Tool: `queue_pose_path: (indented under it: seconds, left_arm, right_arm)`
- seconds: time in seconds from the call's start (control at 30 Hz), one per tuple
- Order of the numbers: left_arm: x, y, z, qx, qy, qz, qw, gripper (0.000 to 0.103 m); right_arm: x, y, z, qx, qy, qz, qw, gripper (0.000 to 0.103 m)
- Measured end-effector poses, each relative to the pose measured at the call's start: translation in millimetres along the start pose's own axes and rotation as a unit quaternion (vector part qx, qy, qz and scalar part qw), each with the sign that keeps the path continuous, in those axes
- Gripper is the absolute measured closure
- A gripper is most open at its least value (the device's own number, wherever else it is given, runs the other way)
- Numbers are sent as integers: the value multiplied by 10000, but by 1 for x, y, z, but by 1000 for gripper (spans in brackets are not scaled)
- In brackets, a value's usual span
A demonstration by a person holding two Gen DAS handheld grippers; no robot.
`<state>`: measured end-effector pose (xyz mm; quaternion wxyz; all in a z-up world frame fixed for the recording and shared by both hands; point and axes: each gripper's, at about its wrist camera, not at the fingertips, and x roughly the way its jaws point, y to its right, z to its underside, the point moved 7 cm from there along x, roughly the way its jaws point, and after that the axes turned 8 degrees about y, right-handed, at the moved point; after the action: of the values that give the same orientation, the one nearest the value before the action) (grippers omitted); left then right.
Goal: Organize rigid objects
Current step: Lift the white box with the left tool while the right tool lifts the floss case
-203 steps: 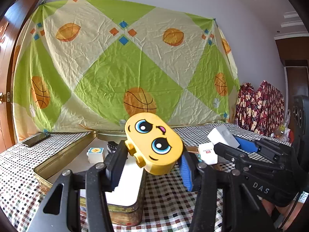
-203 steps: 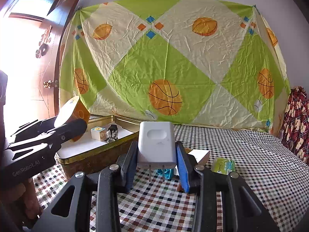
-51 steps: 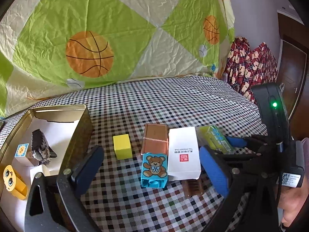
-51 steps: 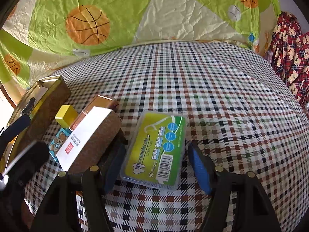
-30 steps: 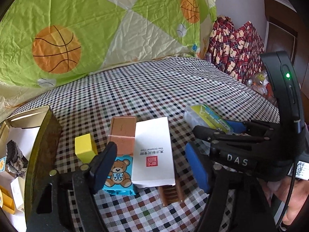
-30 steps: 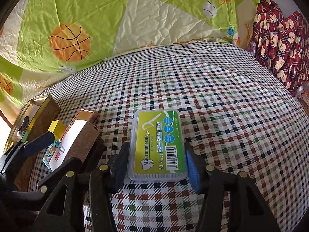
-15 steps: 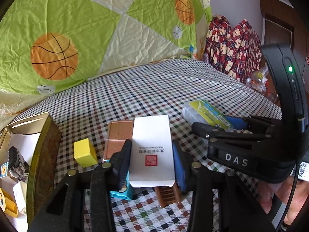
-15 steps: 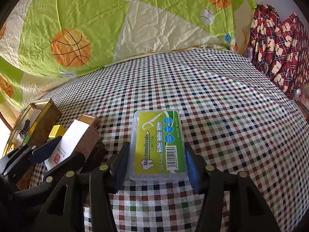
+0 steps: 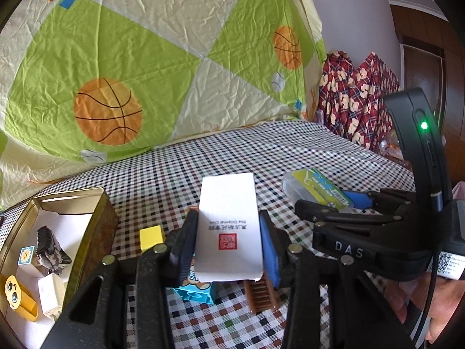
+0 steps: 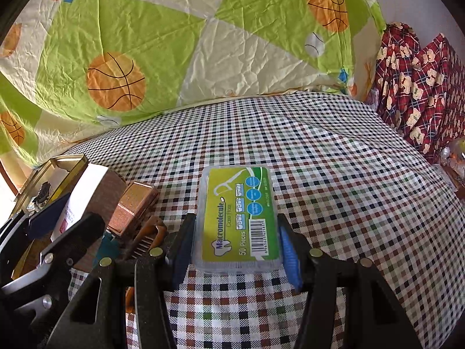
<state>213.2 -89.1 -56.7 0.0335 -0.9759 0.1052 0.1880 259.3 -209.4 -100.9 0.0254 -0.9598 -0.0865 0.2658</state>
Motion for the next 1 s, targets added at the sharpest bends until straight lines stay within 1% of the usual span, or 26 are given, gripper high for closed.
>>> queue_pose_path:
  seconds: [0.47,0.6,1.0]
  left_arm:
    - [-22,-12,-8,-204,579,-248,9978,63]
    - [-26,-15,-9,-262,689,-294,9968,63]
    - [-36,-21,-10,-358,889,-425,9945,63]
  right_arm:
    - [-18,-12,-8,-297,500,-61,9983,47]
    - [-24,-15,-10,-381,651,-94,9971,47]
    - [-33,-18,-14,-458,925,-198,9945,47]
